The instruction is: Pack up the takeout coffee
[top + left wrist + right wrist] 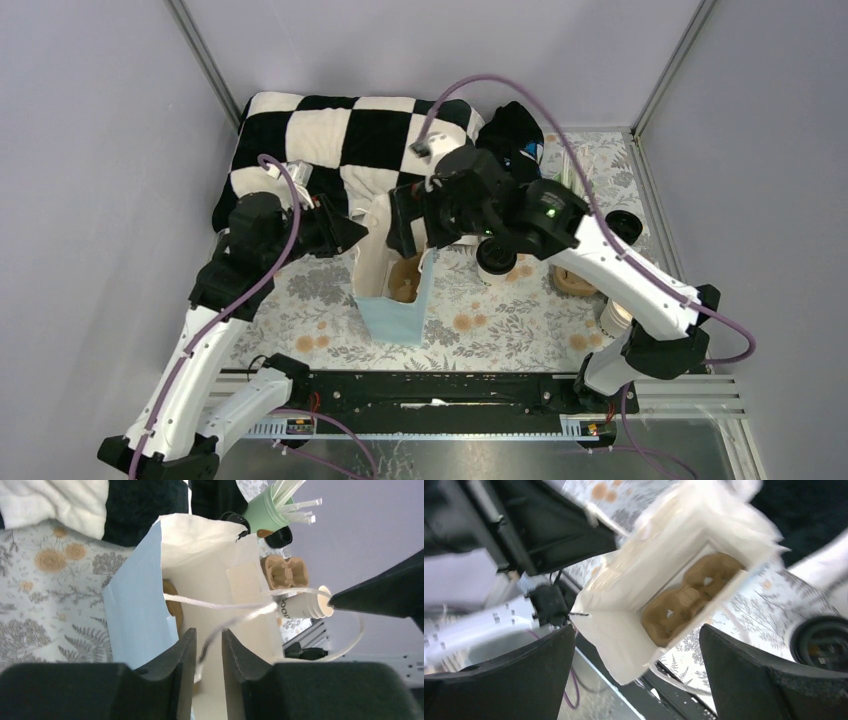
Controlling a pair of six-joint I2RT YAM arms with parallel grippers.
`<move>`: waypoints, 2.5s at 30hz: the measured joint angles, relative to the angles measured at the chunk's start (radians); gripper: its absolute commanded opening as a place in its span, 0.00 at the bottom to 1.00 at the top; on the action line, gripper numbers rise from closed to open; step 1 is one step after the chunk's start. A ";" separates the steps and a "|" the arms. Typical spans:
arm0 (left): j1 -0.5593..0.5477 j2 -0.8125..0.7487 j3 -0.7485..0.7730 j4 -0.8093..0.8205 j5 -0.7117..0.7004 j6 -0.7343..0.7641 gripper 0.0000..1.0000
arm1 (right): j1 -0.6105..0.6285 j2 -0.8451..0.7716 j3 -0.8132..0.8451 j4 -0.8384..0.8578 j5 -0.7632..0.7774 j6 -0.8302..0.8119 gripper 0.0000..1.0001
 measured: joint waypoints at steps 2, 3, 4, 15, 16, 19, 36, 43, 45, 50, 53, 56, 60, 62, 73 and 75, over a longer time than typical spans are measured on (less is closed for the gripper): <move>0.000 0.003 0.039 -0.055 -0.026 -0.013 0.56 | -0.002 0.000 0.077 -0.085 0.102 0.089 1.00; 0.000 0.009 0.069 -0.089 -0.042 -0.025 0.58 | -0.003 -0.001 0.110 -0.129 0.152 0.137 1.00; 0.000 0.021 0.103 -0.124 -0.059 -0.032 0.60 | -0.006 -0.005 0.137 -0.172 0.200 0.189 1.00; 0.000 0.204 0.299 -0.321 -0.152 -0.045 0.32 | -0.026 -0.064 -0.034 -0.224 0.248 0.449 0.53; 0.000 0.218 0.306 -0.340 -0.157 -0.039 0.18 | -0.026 -0.059 -0.048 -0.198 0.247 0.460 0.37; 0.000 0.245 0.330 -0.362 -0.161 -0.034 0.00 | -0.027 -0.048 -0.071 -0.111 0.238 0.470 0.00; 0.000 0.256 0.936 -0.363 -0.162 -0.095 0.00 | -0.029 -0.076 0.154 0.292 -0.075 0.353 0.00; 0.000 0.131 0.598 -0.307 -0.225 -0.187 0.00 | -0.030 -0.129 -0.016 0.307 -0.009 0.374 0.00; 0.000 0.048 0.372 -0.291 -0.247 -0.221 0.00 | -0.033 -0.152 -0.127 0.324 0.016 0.370 0.00; 0.000 -0.003 0.082 -0.350 -0.234 -0.262 0.00 | -0.045 -0.088 -0.264 0.243 0.016 0.319 0.00; -0.001 0.067 0.211 -0.361 -0.215 -0.254 0.00 | -0.047 0.000 -0.134 0.177 0.012 0.275 0.00; -0.001 0.143 0.451 -0.311 -0.200 -0.244 0.00 | -0.048 -0.005 -0.024 0.166 0.012 0.236 0.00; -0.001 0.107 0.523 -0.220 -0.187 -0.256 0.00 | -0.048 -0.049 0.070 0.166 0.010 0.188 0.00; -0.001 0.061 0.487 -0.219 -0.185 -0.268 0.00 | -0.048 -0.066 0.079 0.178 -0.006 0.173 0.00; -0.001 -0.201 0.080 -0.224 -0.148 -0.272 0.00 | -0.127 -0.043 -0.233 0.497 -0.353 -0.122 0.00; -0.001 -0.245 0.026 -0.227 -0.140 -0.270 0.00 | -0.159 0.016 -0.211 0.492 -0.413 -0.184 0.00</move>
